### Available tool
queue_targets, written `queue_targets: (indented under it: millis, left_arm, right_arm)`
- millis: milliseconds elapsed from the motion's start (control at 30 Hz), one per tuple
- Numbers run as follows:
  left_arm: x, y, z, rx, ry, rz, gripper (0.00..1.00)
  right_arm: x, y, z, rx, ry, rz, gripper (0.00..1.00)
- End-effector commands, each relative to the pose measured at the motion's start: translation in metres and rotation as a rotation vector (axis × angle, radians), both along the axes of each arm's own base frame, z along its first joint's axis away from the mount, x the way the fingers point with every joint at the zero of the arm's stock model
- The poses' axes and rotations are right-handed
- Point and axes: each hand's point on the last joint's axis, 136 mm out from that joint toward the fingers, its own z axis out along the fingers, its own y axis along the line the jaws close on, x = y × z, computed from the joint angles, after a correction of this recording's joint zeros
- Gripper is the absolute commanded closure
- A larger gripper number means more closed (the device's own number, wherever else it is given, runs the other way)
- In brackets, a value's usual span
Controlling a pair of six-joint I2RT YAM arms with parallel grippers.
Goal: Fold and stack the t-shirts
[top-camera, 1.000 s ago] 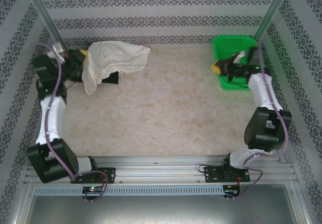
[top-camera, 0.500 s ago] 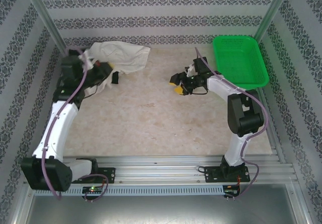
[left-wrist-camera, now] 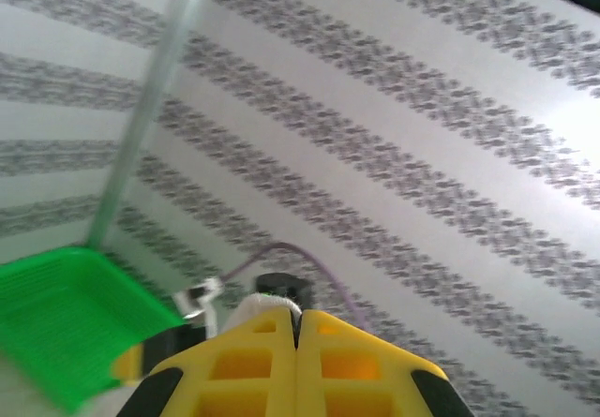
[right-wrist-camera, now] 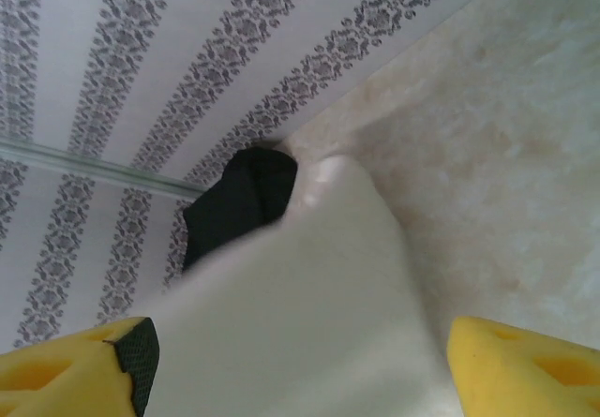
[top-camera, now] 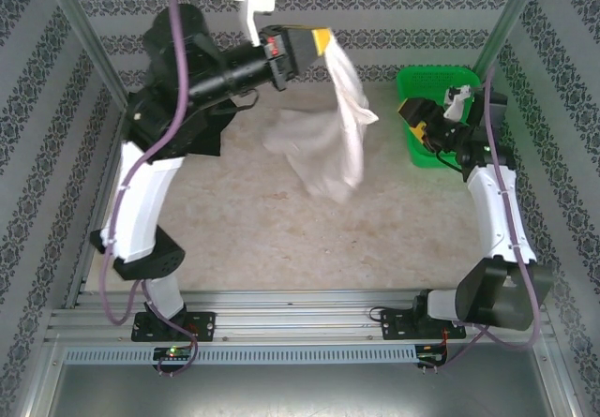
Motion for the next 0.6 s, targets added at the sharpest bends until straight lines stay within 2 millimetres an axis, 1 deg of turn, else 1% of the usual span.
queue_targets:
  millis: [0,33,67,100,133,200,233,333,400,467,500,567]
  left_arm:
    - [-0.02,0.06,-0.006,0.123,-0.05,0.192,1.0]
    - [-0.022,0.078,-0.011,0.151,-0.05,0.264,1.0]
    - [-0.02,0.094,-0.021,0.182,-0.035,0.322,1.0]
    - [-0.016,0.112,-0.034,0.225,-0.015,0.397,1.0]
    - [-0.011,0.127,-0.055,0.279,0.022,0.454,1.0]
    - [-0.004,0.145,-0.096,0.339,0.096,0.508,1.0]
    - [0.0,0.153,-0.119,0.351,0.14,0.53,1.0]
    - [0.013,0.178,-0.173,0.3,0.24,0.618,1.0]
    - [0.02,0.191,-0.201,0.268,0.303,0.662,1.0]
    - [0.029,0.196,-0.224,0.259,0.349,0.678,1.0]
    - [0.033,0.196,-0.232,0.259,0.363,0.679,1.0]
    - [0.04,0.194,-0.238,0.254,0.375,0.674,1.0]
  right_arm:
    - [-0.015,0.007,-0.049,0.019,0.14,0.025,0.19]
    - [-0.018,0.008,-0.056,0.022,0.153,0.019,0.19]
    - [-0.022,0.009,-0.064,0.015,0.173,0.016,0.19]
    - [-0.027,0.011,-0.074,-0.001,0.197,0.015,0.18]
    - [-0.032,0.013,-0.086,-0.011,0.23,0.019,0.18]
    - [-0.042,0.017,-0.108,-0.018,0.292,0.033,0.18]
    - [-0.048,0.018,-0.118,-0.03,0.316,0.034,0.18]
    - [-0.06,0.018,-0.141,-0.056,0.385,0.048,0.18]
    - [-0.066,0.028,-0.144,-0.053,0.402,0.096,0.18]
    - [-0.077,0.047,-0.142,-0.061,0.411,0.188,0.18]
    - [-0.083,0.057,-0.14,-0.074,0.412,0.238,0.18]
    - [-0.097,0.074,-0.138,-0.086,0.422,0.319,0.17]
